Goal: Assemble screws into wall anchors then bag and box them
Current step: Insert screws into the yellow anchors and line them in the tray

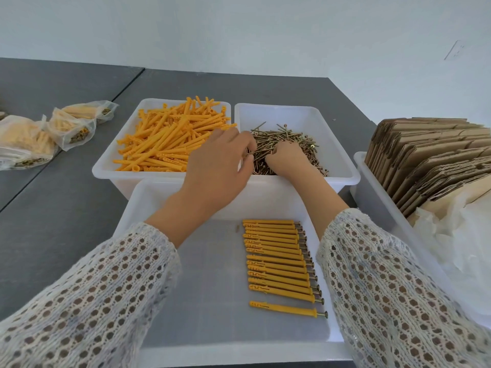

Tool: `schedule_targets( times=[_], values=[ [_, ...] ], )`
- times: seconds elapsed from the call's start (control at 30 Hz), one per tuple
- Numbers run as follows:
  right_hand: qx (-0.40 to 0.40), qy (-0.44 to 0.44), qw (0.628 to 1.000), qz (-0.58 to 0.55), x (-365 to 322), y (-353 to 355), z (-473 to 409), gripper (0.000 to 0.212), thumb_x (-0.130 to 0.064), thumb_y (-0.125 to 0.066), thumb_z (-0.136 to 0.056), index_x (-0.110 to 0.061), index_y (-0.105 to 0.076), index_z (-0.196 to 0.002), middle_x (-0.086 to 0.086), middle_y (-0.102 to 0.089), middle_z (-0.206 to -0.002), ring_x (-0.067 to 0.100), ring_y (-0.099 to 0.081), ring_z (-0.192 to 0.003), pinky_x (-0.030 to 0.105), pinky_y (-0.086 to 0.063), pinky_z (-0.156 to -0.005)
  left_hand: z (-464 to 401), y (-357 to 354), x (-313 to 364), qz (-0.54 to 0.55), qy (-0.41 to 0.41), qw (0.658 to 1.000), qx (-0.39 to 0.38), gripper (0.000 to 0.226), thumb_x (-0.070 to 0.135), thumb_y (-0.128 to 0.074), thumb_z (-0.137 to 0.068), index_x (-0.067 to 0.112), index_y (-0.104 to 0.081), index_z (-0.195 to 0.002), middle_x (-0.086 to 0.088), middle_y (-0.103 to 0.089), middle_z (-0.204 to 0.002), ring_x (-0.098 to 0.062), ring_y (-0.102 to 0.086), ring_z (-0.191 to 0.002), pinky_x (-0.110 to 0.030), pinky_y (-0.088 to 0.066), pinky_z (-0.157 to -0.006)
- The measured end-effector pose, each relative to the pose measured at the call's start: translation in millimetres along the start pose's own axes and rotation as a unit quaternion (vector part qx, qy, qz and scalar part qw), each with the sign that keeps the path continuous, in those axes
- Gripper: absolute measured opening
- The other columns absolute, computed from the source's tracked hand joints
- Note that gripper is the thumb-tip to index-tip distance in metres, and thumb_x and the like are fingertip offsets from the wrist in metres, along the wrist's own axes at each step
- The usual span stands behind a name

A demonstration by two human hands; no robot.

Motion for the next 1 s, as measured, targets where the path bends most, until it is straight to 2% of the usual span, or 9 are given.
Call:
schedule_targets(
  times=[0.1, 0.3, 0.47, 0.57, 0.7, 0.77, 0.83, 0.9, 1.0],
  values=[
    [-0.005, -0.001, 0.999, 0.039, 1.0, 0.1, -0.9, 0.011, -0.02, -0.046, -0.09, -0.01, -0.046, -0.094, 0.015, -0.045, -0.104, 0.028, -0.042, -0.093, 0.044, -0.046, -0.087, -2.8, -2.3, -9.0, -0.021, 0.012, 1.0, 0.019, 0.02, 0.024, -0.052, -0.095, 0.023, -0.061, -0.113, 0.007, -0.058, -0.107, -0.015, -0.048, -0.107, -0.025, -0.038, -0.059],
    [-0.008, 0.007, 0.999, 0.049, 0.1, 0.5, 1.5, 0.011, -0.02, -0.046, -0.091, -0.009, -0.048, -0.089, 0.01, -0.051, -0.095, 0.028, -0.047, -0.087, 0.034, -0.04, -0.068, -3.8, -4.5, -16.3, -0.049, 0.026, 0.998, 0.029, 0.024, 0.023, -0.055, -0.093, 0.02, -0.062, -0.115, 0.001, -0.058, -0.116, -0.02, -0.048, -0.114, -0.024, -0.036, -0.067],
    [-0.01, 0.006, 0.998, 0.053, -1.0, 1.6, 4.9, 0.014, -0.021, -0.045, -0.092, -0.009, -0.05, -0.098, 0.015, -0.058, -0.111, 0.032, -0.053, -0.096, 0.039, -0.044, -0.078, -5.3, -7.3, -20.5, -0.08, 0.043, 0.996, 0.015, 0.027, 0.025, -0.056, -0.092, 0.019, -0.061, -0.118, -0.003, -0.056, -0.118, -0.024, -0.047, -0.114, -0.029, -0.039, -0.073],
    [-0.014, 0.003, 0.998, 0.054, -0.4, 1.8, 5.5, 0.019, -0.021, -0.044, -0.093, -0.009, -0.051, -0.106, 0.015, -0.058, -0.114, 0.034, -0.055, -0.106, 0.039, -0.046, -0.082, -4.2, -10.3, -24.8, -0.116, 0.102, 0.988, -0.029, 0.035, 0.032, -0.054, -0.093, 0.022, -0.055, -0.127, -0.006, -0.052, -0.128, -0.03, -0.047, -0.118, -0.043, -0.038, -0.091],
    [-0.03, -0.001, 0.998, 0.062, -0.3, 1.8, 5.3, 0.028, -0.022, -0.045, -0.094, -0.008, -0.047, -0.118, 0.008, -0.054, -0.106, 0.029, -0.053, -0.098, 0.04, -0.046, -0.083, -4.1, -15.2, -35.3, -0.153, 0.193, 0.957, -0.151, 0.046, 0.05, -0.041, -0.098, 0.028, -0.049, -0.138, -0.01, -0.045, -0.144, -0.037, -0.041, -0.131, -0.056, -0.028, -0.106],
    [-0.041, 0.008, 0.996, 0.075, -1.2, 2.0, 4.9, 0.02, -0.023, -0.045, -0.094, -0.01, -0.046, -0.11, 0.005, -0.051, -0.098, 0.026, -0.051, -0.091, 0.038, -0.045, -0.078, -5.8, -16.1, -41.6, -0.143, 0.185, 0.955, -0.185, 0.047, 0.054, -0.034, -0.1, 0.029, -0.056, -0.133, -0.008, -0.045, -0.145, -0.035, -0.036, -0.135, -0.056, -0.027, -0.108],
    [-0.054, 0.019, 0.996, 0.072, -3.1, 2.8, 4.1, 0.009, -0.019, -0.047, -0.093, -0.011, -0.046, -0.089, 0.002, -0.048, -0.082, 0.023, -0.048, -0.078, 0.033, -0.04, -0.068, -8.3, -15.2, -46.2, -0.125, 0.159, 0.958, -0.204, 0.048, 0.053, -0.031, -0.101, 0.027, -0.062, -0.127, -0.004, -0.048, -0.141, -0.031, -0.036, -0.134, -0.054, -0.028, -0.107],
    [-0.064, 0.029, 0.996, 0.054, -4.4, 2.8, 3.8, 0.017, -0.012, -0.049, -0.089, -0.011, -0.047, -0.072, 0.003, -0.047, -0.071, 0.022, -0.046, -0.068, 0.032, -0.039, -0.062, -10.4, -14.0, -48.5, -0.108, 0.143, 0.962, -0.208, 0.046, 0.05, -0.031, -0.103, 0.023, -0.066, -0.12, -0.004, -0.054, -0.13, -0.029, -0.04, -0.129, -0.052, -0.029, -0.105],
    [-0.042, 0.041, 0.998, 0.004, -3.4, 3.8, 4.5, 0.015, -0.002, -0.049, -0.083, -0.001, -0.064, -0.078, 0.011, -0.055, -0.072, 0.023, -0.049, -0.069, 0.032, -0.043, -0.065, -11.2, -12.6, -48.8, -0.104, 0.142, 0.964, -0.199, 0.037, 0.039, -0.031, -0.104, 0.02, -0.062, -0.099, -0.005, -0.057, -0.116, -0.028, -0.045, -0.119, -0.05, -0.031, -0.1]
  ],
)
Point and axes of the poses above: each hand's wrist, its own z-axis away from the middle knuckle, its own y-axis out of the back of the hand, x = y × z, the point moved 1 cm from there along -z, towards the middle knuckle
